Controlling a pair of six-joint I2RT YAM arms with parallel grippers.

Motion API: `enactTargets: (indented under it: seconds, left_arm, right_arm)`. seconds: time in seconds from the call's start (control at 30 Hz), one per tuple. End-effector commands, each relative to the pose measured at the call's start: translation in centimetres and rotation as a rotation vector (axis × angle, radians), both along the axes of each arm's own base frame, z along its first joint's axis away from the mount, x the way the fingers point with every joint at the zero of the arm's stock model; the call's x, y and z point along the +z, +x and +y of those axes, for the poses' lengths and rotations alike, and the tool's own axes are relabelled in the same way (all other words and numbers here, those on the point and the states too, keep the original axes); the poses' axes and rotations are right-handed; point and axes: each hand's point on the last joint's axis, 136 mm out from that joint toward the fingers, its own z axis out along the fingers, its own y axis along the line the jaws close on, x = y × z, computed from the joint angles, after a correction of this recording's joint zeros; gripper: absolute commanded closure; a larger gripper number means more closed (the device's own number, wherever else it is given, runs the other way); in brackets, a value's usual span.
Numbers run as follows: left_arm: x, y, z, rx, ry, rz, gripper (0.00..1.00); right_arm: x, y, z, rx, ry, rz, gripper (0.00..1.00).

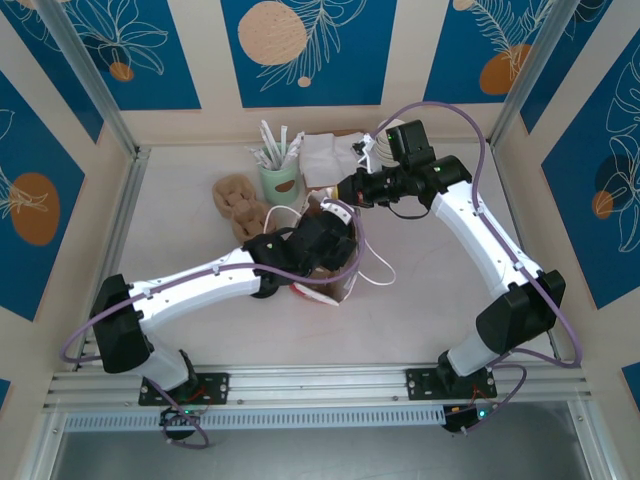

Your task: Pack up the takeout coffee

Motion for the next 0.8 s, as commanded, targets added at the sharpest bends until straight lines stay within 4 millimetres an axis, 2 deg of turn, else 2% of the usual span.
enactTargets:
  seconds: [0.0,0.57,0.77]
  left_arm:
    - [-0.6,0.2,0.4,0.02,0.038,-0.009,0.27]
    - [-2.4,0.9,1.2,0.06,0.071,0.006,0.27]
    - [-2.5,1.2,1.6,0.073,0.07,0.0,0.27]
  right_arm:
    - [0.7,-0.7,0.2,0.025,0.04,0.008,1.0]
    - [0.9,-0.6,0.4,0.024,0.051,0.018,1.0]
    - [0.9,-0.5,0.6,0.026,0.056,0.025,1.0]
